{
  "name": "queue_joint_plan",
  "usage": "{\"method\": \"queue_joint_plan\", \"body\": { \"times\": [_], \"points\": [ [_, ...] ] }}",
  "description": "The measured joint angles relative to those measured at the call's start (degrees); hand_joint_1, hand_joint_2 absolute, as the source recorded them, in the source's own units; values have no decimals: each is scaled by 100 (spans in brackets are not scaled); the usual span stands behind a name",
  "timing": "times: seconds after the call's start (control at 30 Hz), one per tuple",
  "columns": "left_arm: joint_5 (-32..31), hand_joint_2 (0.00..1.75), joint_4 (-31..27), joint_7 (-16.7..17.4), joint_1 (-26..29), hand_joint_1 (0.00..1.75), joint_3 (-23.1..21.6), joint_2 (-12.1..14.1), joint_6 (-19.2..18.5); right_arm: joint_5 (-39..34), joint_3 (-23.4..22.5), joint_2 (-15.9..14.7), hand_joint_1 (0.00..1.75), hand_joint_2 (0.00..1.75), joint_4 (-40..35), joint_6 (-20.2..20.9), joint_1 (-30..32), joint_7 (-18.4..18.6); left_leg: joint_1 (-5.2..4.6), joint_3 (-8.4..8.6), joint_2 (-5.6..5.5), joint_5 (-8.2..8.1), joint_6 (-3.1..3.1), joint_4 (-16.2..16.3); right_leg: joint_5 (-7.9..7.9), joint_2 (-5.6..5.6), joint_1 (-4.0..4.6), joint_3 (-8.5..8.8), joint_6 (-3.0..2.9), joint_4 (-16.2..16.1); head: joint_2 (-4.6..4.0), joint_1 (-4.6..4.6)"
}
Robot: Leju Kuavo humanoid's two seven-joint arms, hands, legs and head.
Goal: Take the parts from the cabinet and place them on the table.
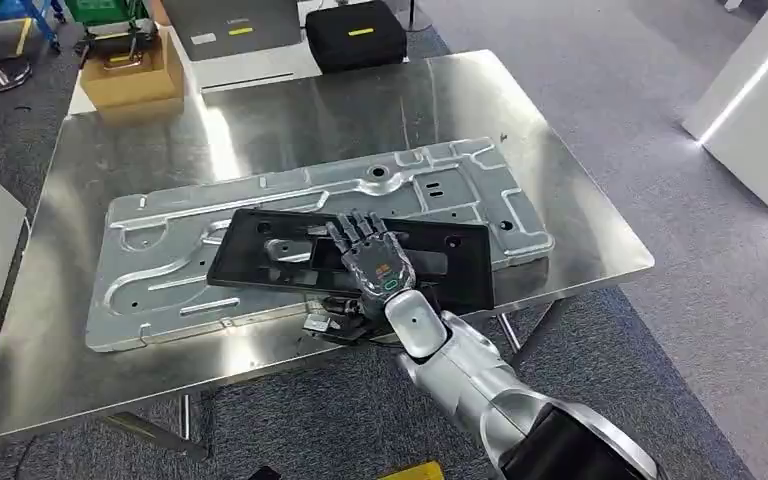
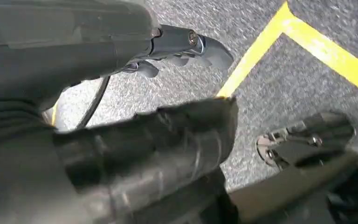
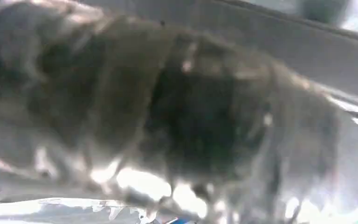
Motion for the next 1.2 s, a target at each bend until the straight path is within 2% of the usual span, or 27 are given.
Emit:
{"method": "queue_joint_plan", "body": {
  "times": [0.07,0.13,0.17,0.2,0.27,0.3,0.33,0.37,0.4,0.47,0.53,0.6,0.67,0.7,0.73,0.77,0.8,0.83,0.87,0.9,1.0,1.03,1.07,1.1,1.13,1.17,1.2],
  "points": [
    [2,0,0,-2,-18,0,0,0,-2,-11,-31,-11,0,0,0,9,-14,2,4,-75,33,83,84,-11,-454,8,-36,-136,47,367,2,11],
    [11,0,0,-2,-21,0,2,0,0,-13,-59,-22,0,0,0,13,-12,0,-11,-190,41,163,105,-6,-1024,7,-57,-410,85,1211,0,7],
    [13,0,0,-2,-19,0,2,2,0,-13,-66,-29,0,0,0,15,-9,0,-15,-244,46,198,106,-3,-1160,7,-65,-496,96,1512,0,4],
    [17,0,0,-2,-13,0,2,4,0,-13,-68,-37,0,0,0,15,-4,2,-19,-326,48,258,99,5,-1189,5,-71,-511,101,1727,2,4],
    [17,0,0,-2,-12,0,2,4,0,-13,-70,-46,0,0,0,17,-4,0,-20,-446,50,344,74,10,-891,2,-74,-152,92,1320,0,4],
    [17,0,0,-2,-14,0,2,4,0,-13,-77,-46,0,0,0,17,-10,0,-20,-499,48,395,55,13,-669,2,-75,237,72,759,2,7],
    [17,0,0,-4,-15,0,2,4,0,-13,-81,-46,0,0,-2,17,-19,0,-20,-526,44,432,32,19,-592,3,-75,597,52,254,0,4],
    [17,0,0,-4,-15,0,2,4,0,-13,-90,-44,0,0,-17,15,-34,0,-30,-561,43,477,-3,18,-804,9,-62,769,20,-94,2,4],
    [17,0,0,-2,-15,0,4,4,0,-13,-90,-39,0,0,-28,15,-34,0,-29,-542,40,518,-37,2,-647,25,-14,725,1,-46,2,-2],
    [20,0,0,-4,-16,0,4,4,-13,-11,-94,-46,0,0,-24,28,-40,2,-21,-547,38,610,-109,-20,-615,29,1,687,-46,-64,0,11],
    [22,0,0,-2,5,0,7,4,-26,-7,-94,-46,0,0,-22,46,-42,2,18,-595,30,606,-175,-20,-473,-2,-37,618,-163,-128,0,17],
    [24,0,2,7,27,0,7,4,-39,-7,-94,-37,0,0,-22,66,-48,11,18,-775,30,-33,-212,413,-334,-5,-28,464,-217,-129,0,13],
    [24,0,0,7,32,0,9,4,-39,-7,-109,-37,0,0,-20,66,-44,15,24,-935,31,-650,-231,1231,-199,-13,0,280,-261,-125,2,13],
    [24,0,0,7,30,0,9,4,-39,-7,-133,-37,0,0,-15,63,-36,17,23,-962,31,-717,-233,1542,-129,-13,15,185,-263,-120,0,11],
    [26,0,0,7,31,0,9,4,-39,-7,-149,-39,0,0,-13,63,-24,17,22,-909,31,-619,-224,1673,-60,-15,24,84,-263,-115,0,11],
    [26,0,0,7,32,0,9,4,-39,-7,-151,-39,0,0,-13,61,-14,17,20,-780,31,-449,-212,1618,1,-16,28,-7,-258,-112,0,11],
    [26,0,0,7,33,0,9,7,-39,-7,-151,-44,0,0,-13,61,-6,20,11,-486,31,-205,-189,1321,87,-14,30,-125,-249,-98,2,11],
    [26,0,0,7,29,0,11,7,-39,-7,-153,-46,0,0,-15,57,-7,20,-7,-125,31,-128,-157,888,153,-7,29,-204,-235,-84,2,11],
    [26,0,0,7,15,0,9,9,-39,-9,-157,-46,0,0,-18,52,-8,24,-44,289,30,-263,-105,372,204,-7,19,-241,-216,-73,0,9],
    [26,0,0,7,-1,0,9,26,-39,-9,-168,-50,0,0,-20,48,-14,44,-68,561,33,-434,-83,-87,246,-10,40,-273,-180,-67,0,13],
    [33,0,0,9,-10,0,11,26,-50,-11,-210,-59,0,0,-17,37,2,70,-116,497,27,-369,-14,-147,421,-34,-1,-259,-72,-140,0,11],
    [35,0,2,15,5,0,13,24,-55,-11,-221,-81,0,0,-13,37,22,74,-44,477,46,-256,33,-234,427,-20,23,-282,-35,-143,2,24],
    [35,0,2,22,6,0,15,24,-59,-11,-240,-90,0,0,-11,33,31,85,-52,451,86,-176,63,-243,212,1,-8,-341,-3,-41,0,13],
    [35,0,2,24,3,0,15,24,-61,-11,-260,-114,0,0,-7,31,31,90,-54,356,91,-106,121,-241,-173,-2,-16,-439,23,233,0,33],
    [39,0,2,24,0,0,13,24,-68,-13,-284,-129,0,0,-7,28,36,98,-57,254,91,-27,133,-232,-569,0,-37,-555,56,670,0,28],
    [46,0,2,24,4,0,15,24,-70,-15,-302,-140,0,0,-2,24,51,98,-61,170,92,34,127,-228,-813,-2,-52,-638,81,1059,0,31],
    [63,0,2,24,9,0,15,24,-72,-35,-321,-153,0,0,2,18,79,100,-62,69,97,106,120,-215,-923,-2,-68,-702,105,1448,0,26]
  ]
}}
